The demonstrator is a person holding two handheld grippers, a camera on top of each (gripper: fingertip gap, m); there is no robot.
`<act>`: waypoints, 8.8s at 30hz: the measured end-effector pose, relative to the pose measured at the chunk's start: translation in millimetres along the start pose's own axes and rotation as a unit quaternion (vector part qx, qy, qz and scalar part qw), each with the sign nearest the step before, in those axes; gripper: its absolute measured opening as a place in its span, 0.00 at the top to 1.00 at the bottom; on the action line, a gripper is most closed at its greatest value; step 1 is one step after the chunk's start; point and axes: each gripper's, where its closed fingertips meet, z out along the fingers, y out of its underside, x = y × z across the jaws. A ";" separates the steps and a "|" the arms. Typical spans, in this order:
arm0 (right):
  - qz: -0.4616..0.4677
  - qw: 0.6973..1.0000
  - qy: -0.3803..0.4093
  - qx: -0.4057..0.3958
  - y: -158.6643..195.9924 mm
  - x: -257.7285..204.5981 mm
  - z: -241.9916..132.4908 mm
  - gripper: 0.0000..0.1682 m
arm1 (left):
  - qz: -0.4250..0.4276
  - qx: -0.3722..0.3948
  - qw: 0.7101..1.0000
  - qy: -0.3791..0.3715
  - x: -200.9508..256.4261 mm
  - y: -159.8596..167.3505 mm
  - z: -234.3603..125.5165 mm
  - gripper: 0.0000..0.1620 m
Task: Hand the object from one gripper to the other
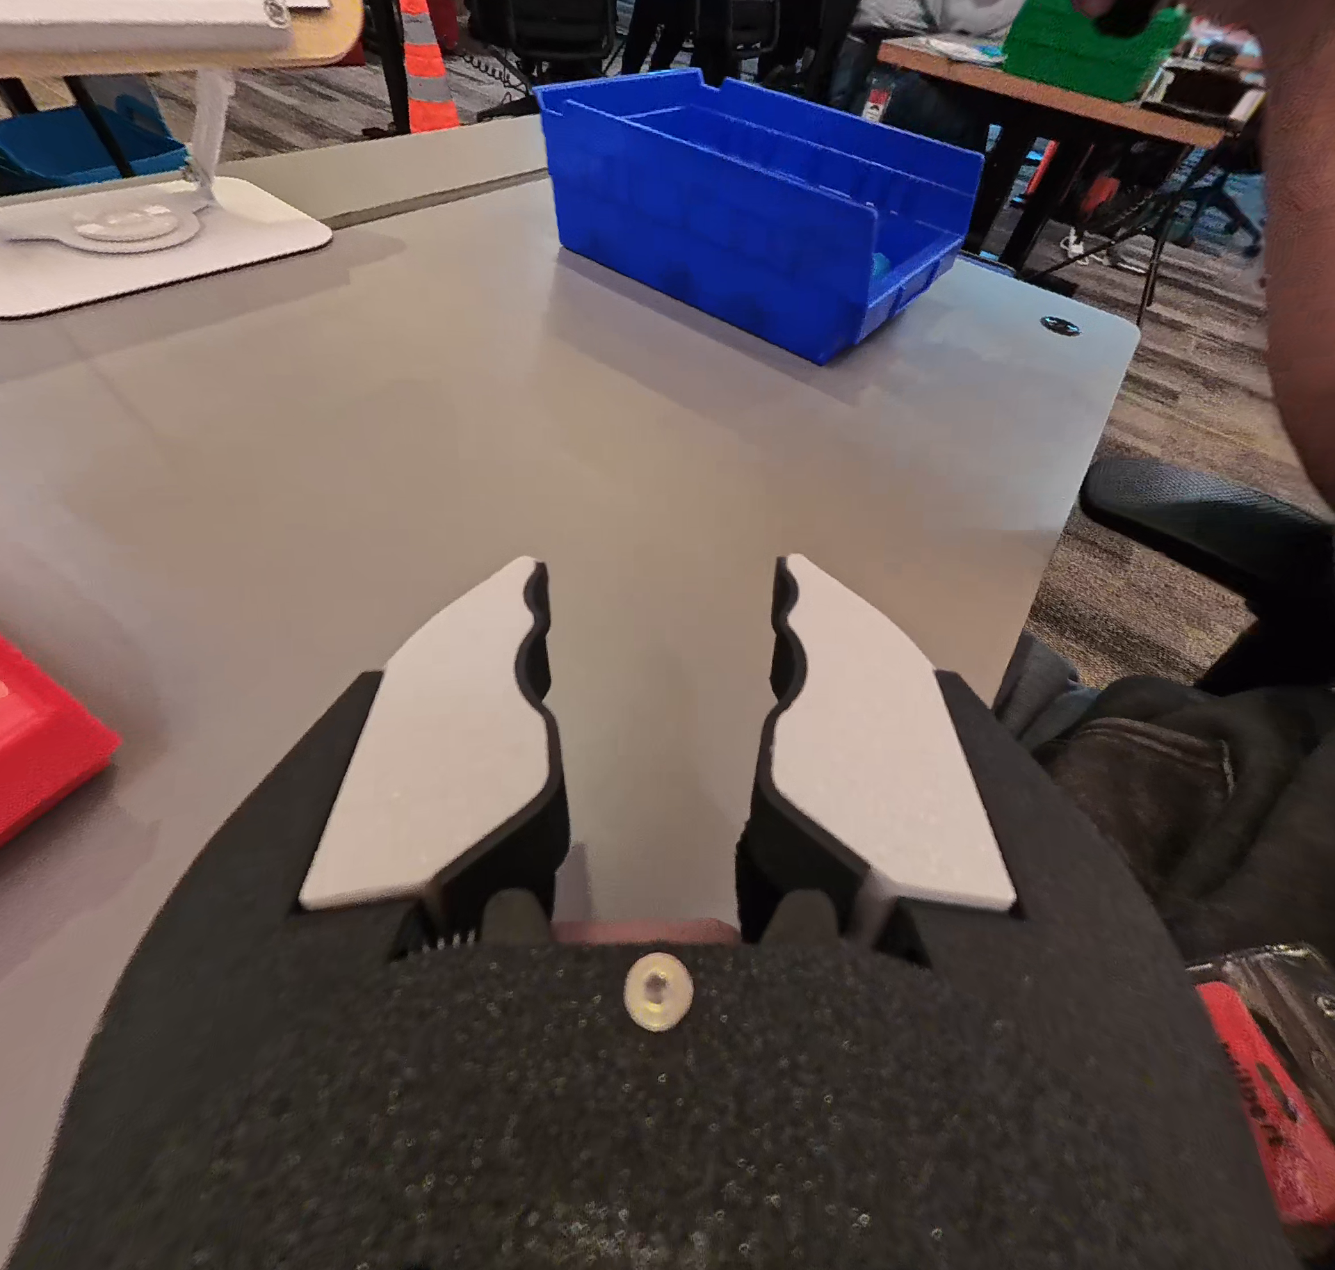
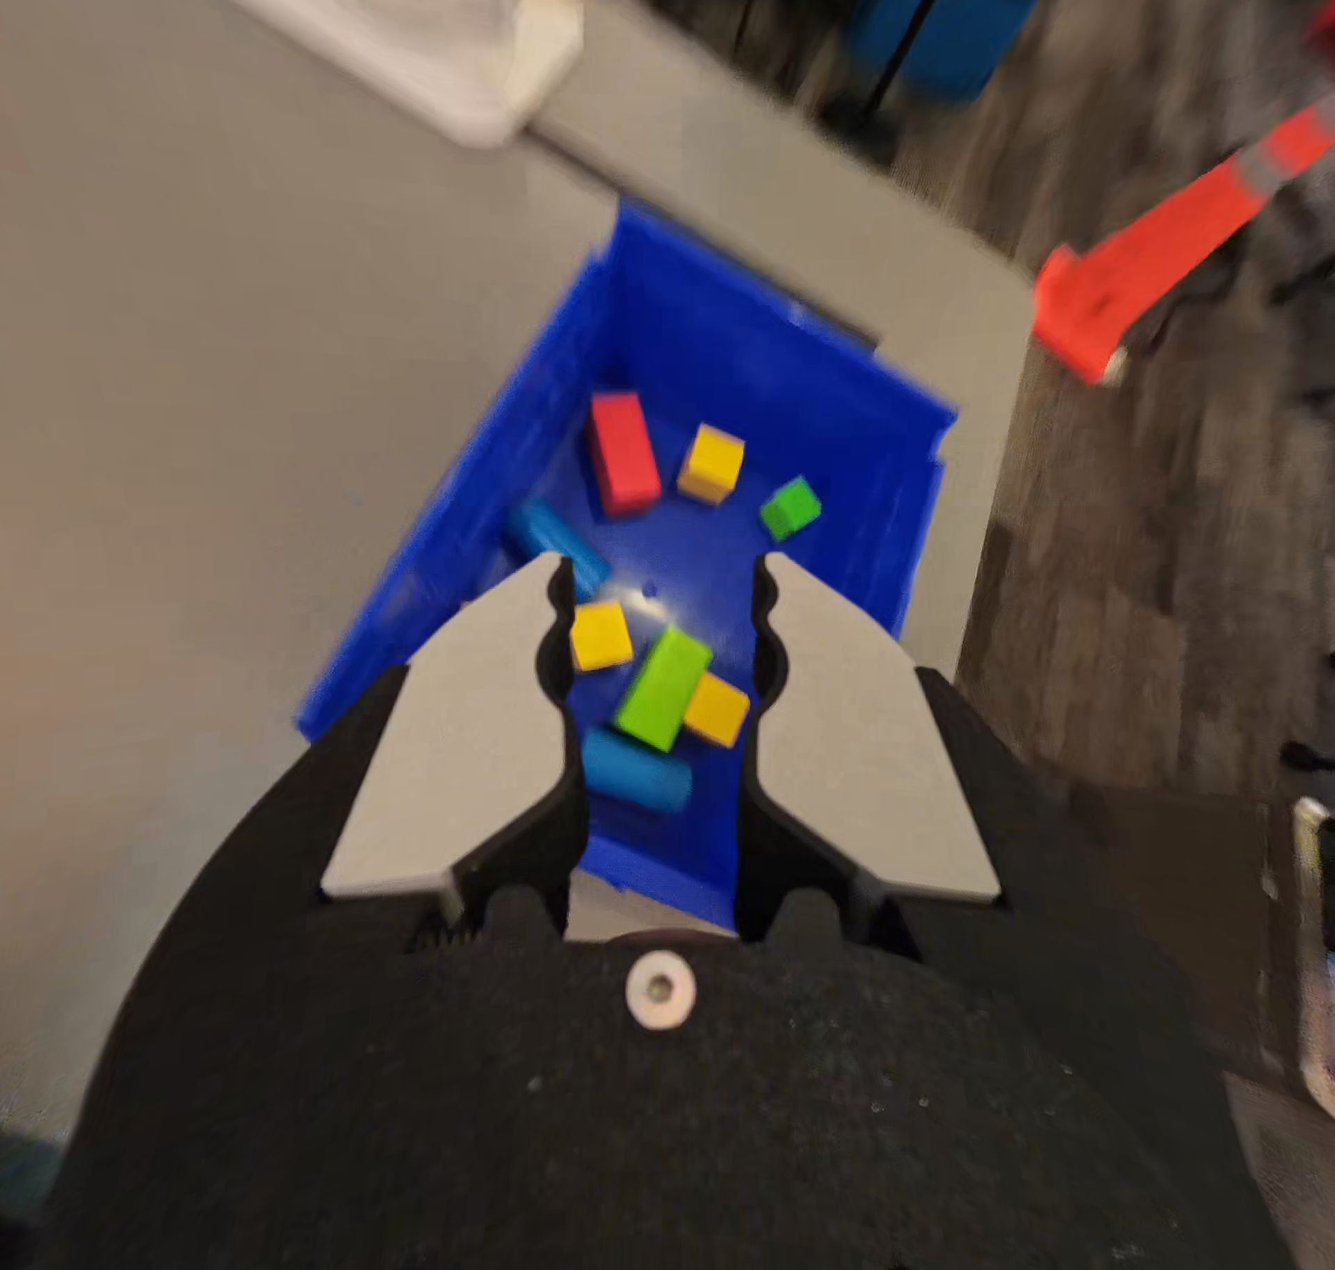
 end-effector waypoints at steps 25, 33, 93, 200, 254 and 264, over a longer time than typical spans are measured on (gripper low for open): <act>0.098 0.968 -0.089 0.212 85.4 -146.5 -14.3 0.62 | -0.197 -0.231 0.899 -0.315 -310.7 -62.1 -61.7 0.66; 0.073 0.972 -0.104 0.200 90.0 -164.1 -14.6 0.62 | -0.362 -0.373 0.785 -0.337 -408.6 8.5 -45.7 0.66; 0.044 0.728 -0.603 0.323 -127.7 -306.8 -44.3 0.80 | 0.007 0.117 0.974 0.194 3.7 -142.0 51.8 0.79; -0.087 0.889 -0.316 0.319 -59.2 -227.2 -17.1 0.51 | -0.401 -0.036 0.899 0.172 -127.8 -134.3 19.5 0.81; 0.196 0.922 -0.045 -0.330 39.7 21.9 238.5 0.57 | -0.159 -0.082 0.981 0.079 9.0 28.7 -8.8 0.70; 0.199 0.918 -0.056 -0.338 52.3 23.8 243.2 0.57 | -0.127 -0.101 0.985 0.065 10.4 34.6 -6.7 0.70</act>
